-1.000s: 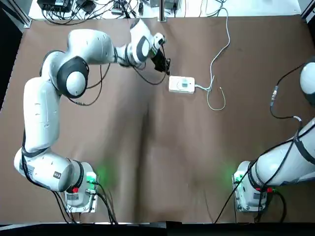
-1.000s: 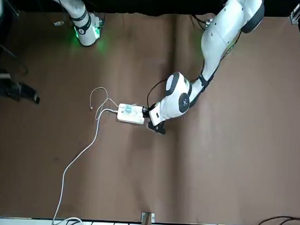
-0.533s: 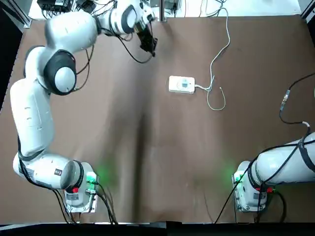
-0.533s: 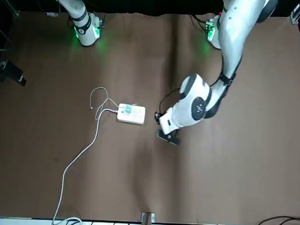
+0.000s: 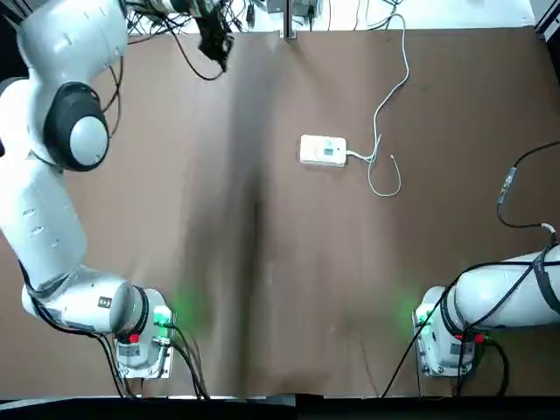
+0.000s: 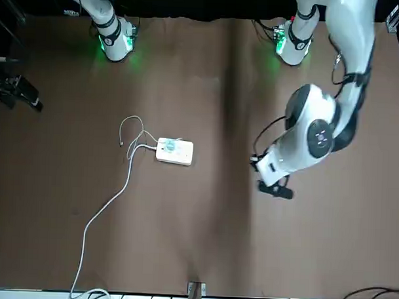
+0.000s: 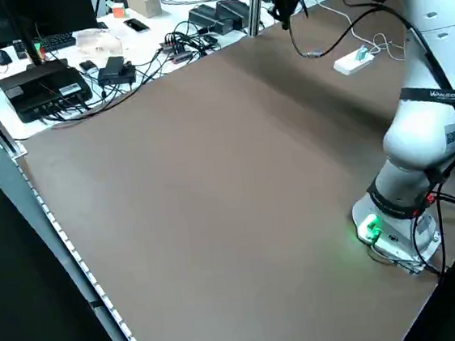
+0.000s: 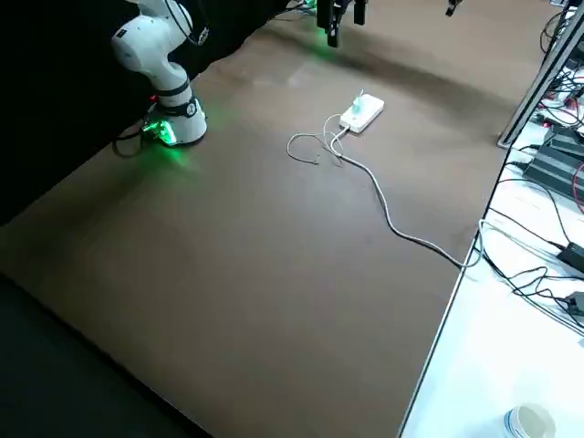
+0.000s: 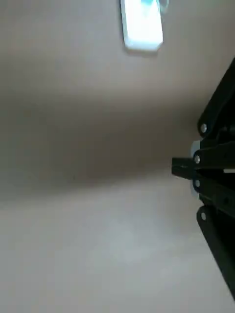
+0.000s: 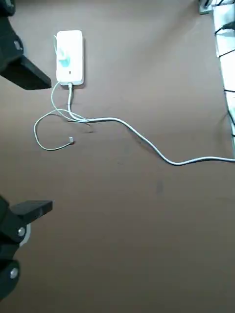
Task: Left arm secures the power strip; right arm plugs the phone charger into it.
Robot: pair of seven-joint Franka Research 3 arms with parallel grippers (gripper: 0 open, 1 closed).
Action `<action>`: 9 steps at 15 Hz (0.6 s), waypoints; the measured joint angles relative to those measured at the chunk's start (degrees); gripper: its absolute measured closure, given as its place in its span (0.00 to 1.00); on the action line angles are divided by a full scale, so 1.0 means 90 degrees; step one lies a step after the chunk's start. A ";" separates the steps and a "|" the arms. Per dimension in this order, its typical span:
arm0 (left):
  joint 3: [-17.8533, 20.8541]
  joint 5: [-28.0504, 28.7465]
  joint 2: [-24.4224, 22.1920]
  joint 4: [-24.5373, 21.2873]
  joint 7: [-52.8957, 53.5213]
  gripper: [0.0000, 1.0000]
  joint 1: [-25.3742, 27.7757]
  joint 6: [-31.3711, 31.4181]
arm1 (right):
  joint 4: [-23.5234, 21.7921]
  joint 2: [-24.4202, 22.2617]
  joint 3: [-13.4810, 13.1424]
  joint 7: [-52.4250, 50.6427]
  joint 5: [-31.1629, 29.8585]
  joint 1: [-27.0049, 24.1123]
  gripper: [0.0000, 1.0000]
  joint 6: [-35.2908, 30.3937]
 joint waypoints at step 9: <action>0.1188 0.0538 -0.0998 0.0258 0.0025 0.99 0.0089 -0.1198 | 0.0022 0.0001 0.0684 0.0091 -0.0375 -0.0272 0.00 -0.0169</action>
